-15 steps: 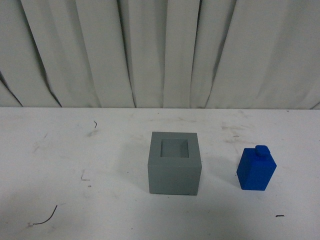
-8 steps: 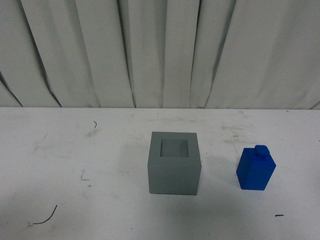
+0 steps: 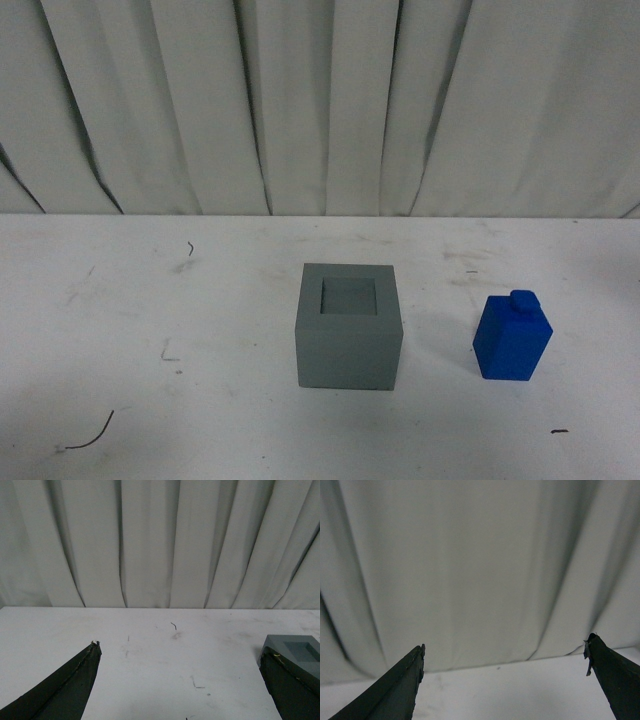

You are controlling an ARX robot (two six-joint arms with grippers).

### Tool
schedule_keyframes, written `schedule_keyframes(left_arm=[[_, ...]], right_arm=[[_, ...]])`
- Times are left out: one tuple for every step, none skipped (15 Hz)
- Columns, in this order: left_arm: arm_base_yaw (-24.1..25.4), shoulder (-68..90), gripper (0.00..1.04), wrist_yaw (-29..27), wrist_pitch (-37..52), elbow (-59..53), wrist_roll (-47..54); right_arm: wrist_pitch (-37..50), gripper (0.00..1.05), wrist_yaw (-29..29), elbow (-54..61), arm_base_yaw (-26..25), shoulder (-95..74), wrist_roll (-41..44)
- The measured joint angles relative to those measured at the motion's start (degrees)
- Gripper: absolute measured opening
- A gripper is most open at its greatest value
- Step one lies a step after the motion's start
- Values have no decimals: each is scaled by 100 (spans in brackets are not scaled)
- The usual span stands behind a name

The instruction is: Insert blue part into gray base

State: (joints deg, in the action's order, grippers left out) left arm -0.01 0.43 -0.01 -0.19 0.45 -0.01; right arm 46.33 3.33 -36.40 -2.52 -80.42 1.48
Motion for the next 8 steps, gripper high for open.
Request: schedule_keyframes(left_arm=[[0,0,98,0,0,0,2],[0,0,98,0,2,0,0],[0,0,98,0,0,0,0],[0,0,98,0,0,0,2],[0,0,98,0,0,0,0],[0,0,98,0,0,0,0],[0,0,98,0,2,0,0],[0,0,98,0,0,0,0]], right_arm=[[-76,98,-280,-533,181,-798,262],[-212,98,-498,-800,275,-1172,461],[-42,98,-629,-1025,396,-1598,769],[-142,98,-885,-1204,455,-1832,994],[-208,98,-1213,-1357,518,-2039,1373],[-409,98,-1720,-1497,525,-2173,1757],[-533,98,-1991,-1563,514,-2221,2013],[-831,98,-2461,-1652,505,-2225,2310]])
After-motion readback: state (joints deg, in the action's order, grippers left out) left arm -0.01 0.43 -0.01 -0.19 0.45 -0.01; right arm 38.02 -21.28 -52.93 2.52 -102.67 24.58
